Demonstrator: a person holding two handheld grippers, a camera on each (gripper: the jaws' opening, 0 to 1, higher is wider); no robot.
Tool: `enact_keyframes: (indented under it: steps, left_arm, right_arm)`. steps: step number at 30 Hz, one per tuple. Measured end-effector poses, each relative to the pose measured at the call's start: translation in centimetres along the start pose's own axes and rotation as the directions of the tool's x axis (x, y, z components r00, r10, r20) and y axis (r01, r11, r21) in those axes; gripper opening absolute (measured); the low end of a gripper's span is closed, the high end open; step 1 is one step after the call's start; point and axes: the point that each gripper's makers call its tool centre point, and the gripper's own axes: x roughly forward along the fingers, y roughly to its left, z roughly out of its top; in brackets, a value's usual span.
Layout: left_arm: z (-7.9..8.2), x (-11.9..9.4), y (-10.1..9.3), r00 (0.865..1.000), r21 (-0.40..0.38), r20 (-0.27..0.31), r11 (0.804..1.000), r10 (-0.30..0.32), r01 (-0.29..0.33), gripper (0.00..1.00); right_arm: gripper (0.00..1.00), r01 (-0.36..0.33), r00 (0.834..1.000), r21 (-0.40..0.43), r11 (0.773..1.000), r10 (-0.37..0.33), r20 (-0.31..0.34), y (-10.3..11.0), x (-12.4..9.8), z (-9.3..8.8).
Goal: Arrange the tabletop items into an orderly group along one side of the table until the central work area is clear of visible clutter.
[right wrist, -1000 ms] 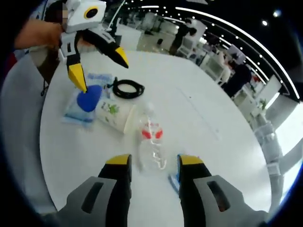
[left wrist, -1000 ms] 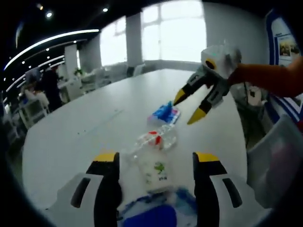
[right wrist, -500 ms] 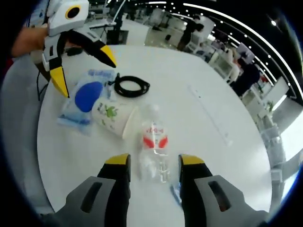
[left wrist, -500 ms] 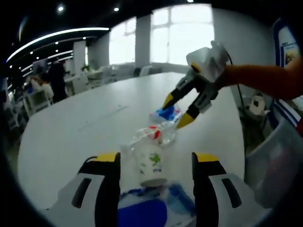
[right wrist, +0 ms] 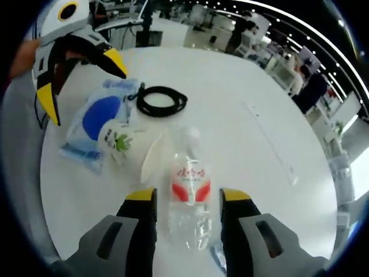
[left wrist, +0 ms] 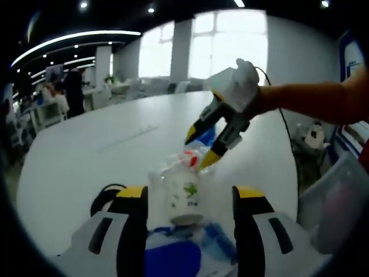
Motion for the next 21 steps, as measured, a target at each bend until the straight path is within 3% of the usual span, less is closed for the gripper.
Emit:
enact_keyframes:
  steps: [21]
  left_arm:
    - [-1.0,-0.1,1.0,1.0,-0.053,0.006,0.998,0.015,-0.014,0.55]
  right_arm:
    - [0.44,-0.062,0.997,0.002,0.998,0.062,-0.043,0.1,4.2,-0.4]
